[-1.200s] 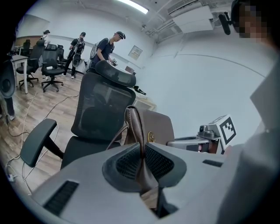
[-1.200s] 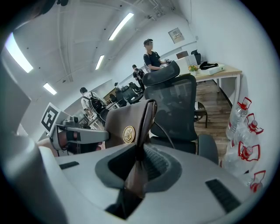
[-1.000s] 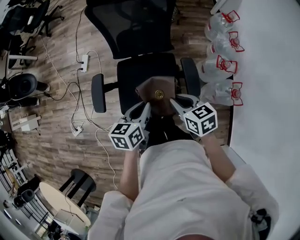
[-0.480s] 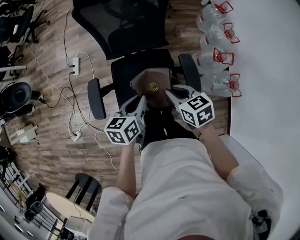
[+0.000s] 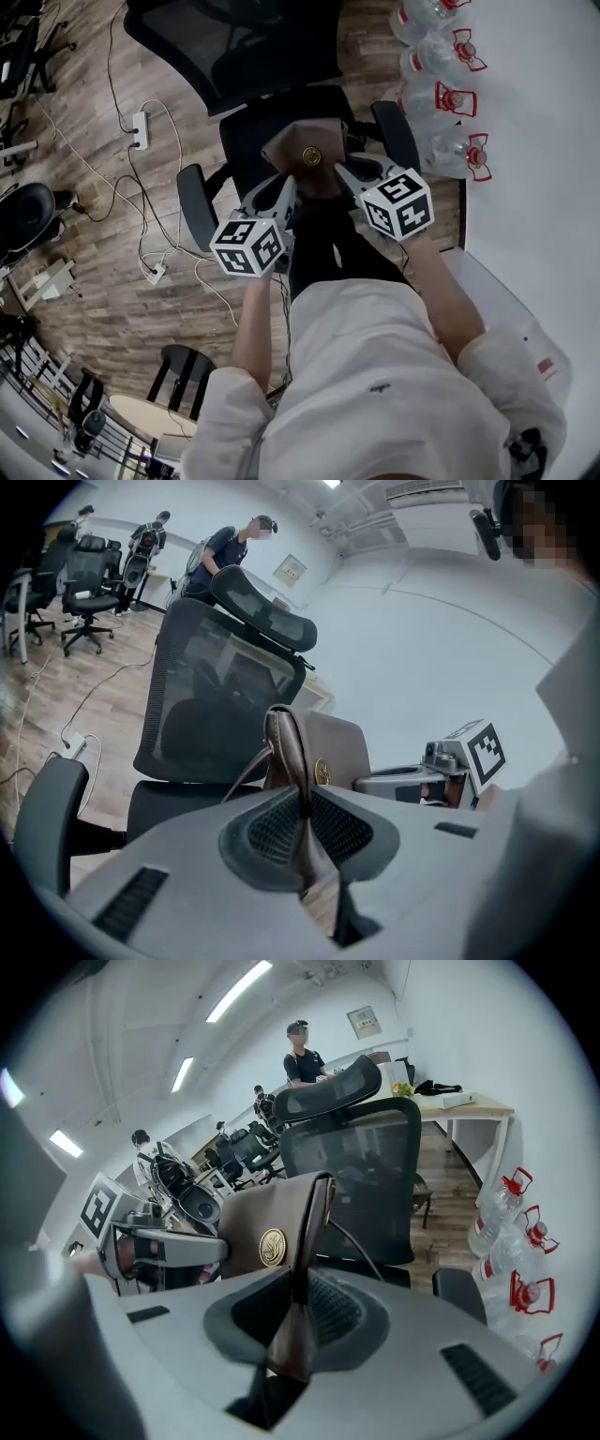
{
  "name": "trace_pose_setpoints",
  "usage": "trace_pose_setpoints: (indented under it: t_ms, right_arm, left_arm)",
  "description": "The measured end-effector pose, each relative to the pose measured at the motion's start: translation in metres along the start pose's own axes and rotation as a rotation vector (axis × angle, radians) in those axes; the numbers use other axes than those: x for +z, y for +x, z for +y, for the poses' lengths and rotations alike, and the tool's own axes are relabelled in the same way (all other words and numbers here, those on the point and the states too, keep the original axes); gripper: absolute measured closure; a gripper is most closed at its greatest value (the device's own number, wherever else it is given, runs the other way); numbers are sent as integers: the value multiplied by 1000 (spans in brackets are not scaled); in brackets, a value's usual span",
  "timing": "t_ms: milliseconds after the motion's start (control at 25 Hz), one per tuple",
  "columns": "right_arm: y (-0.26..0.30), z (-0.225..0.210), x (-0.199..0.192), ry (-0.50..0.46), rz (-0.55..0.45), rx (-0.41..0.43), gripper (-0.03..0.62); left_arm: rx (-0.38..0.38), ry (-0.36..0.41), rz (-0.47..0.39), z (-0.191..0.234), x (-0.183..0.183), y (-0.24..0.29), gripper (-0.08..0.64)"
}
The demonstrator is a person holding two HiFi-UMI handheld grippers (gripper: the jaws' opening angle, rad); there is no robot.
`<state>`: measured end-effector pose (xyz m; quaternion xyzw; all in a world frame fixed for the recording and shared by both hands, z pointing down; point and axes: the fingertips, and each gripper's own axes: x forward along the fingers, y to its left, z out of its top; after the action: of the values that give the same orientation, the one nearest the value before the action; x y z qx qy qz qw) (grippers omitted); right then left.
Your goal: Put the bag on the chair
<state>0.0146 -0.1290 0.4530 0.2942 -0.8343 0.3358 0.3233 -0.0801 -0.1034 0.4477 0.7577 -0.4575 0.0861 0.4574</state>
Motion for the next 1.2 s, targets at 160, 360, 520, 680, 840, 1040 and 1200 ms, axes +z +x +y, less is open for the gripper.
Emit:
trace_pose_setpoints:
  t_ms: [160,360,520,680,840,1040,1200]
  right_arm:
    - [21,-9,2,19,14,-13,534]
    - [47,-18,6,44,26,-30,534]
    - [62,-26,3,64,34,-37,534]
    - [79,-31,-2,77,32,-43,534]
    - [93,-36,-10,88,34,-44,534]
    - [112,-41,-19,97,35,-43,534]
    - [126,-49,-24,100,35,-44,534]
  left_arm:
    - [-11,-2,15,19,3,13,526]
    - [-20,2,32,42,8,29,525]
    - [-23,3,49,54,6,38,525]
    - [-25,13,61,69,2,47,523]
    - [-27,11,72,82,-6,55,523]
    - [-28,-18,80,99,-13,65,523]
    - [-28,-10,90,111,-19,77,523]
